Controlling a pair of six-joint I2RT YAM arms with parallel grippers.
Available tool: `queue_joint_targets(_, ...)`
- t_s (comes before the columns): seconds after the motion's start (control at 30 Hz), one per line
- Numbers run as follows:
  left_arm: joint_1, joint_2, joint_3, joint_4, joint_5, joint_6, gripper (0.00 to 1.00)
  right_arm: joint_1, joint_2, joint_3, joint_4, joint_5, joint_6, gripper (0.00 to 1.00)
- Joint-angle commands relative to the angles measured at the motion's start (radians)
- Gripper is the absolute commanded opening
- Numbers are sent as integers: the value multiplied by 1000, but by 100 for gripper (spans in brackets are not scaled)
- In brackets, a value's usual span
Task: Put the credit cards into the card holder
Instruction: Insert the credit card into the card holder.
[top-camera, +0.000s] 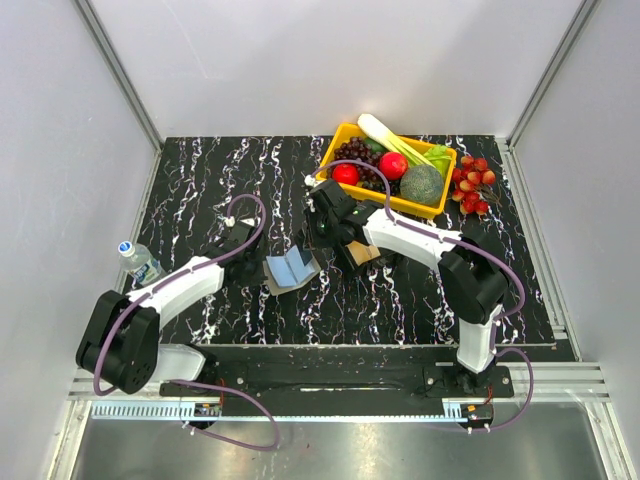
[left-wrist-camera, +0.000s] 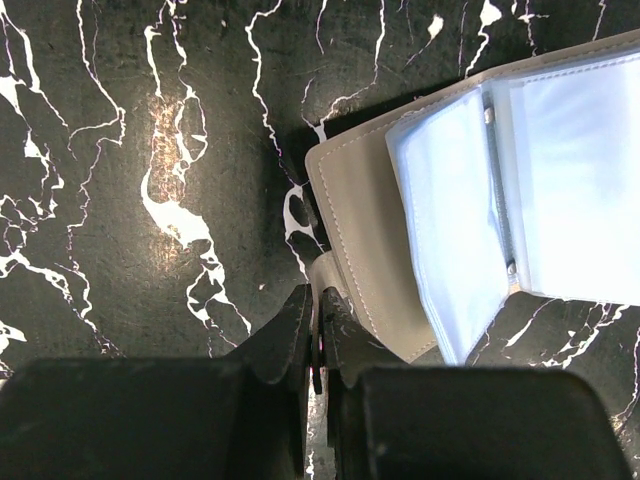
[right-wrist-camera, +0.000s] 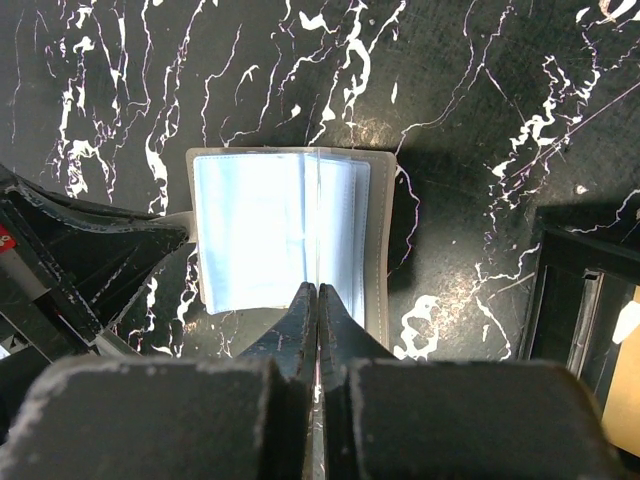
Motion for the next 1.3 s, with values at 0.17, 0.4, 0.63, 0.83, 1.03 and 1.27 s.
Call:
queue_joint_targets(0.17,-4,12,3,33,-20,10,0,-5,20,20,28,-79,0,0)
queue_joint_targets(0.4,-4,36,12,34,-30,13,0,-5,26,9,19,-47,-20,0)
queue_joint_targets(0.63,-4,88,6,39,-27,7,0,-5,-24,3,45,-24,-17,0)
queue_joint_targets(0.83,-4,75,2,42,-34,13,0,-11,-21,3,44,7,-29,0)
queue_joint_targets(1.03,-4,76,-5,43,-37,13,0,-13,-23,-3,44,28,-35,0)
queue_joint_targets(1.27,-4,81,-3,45,-40,18,0,-11,-9,-34,31,65,-55,0)
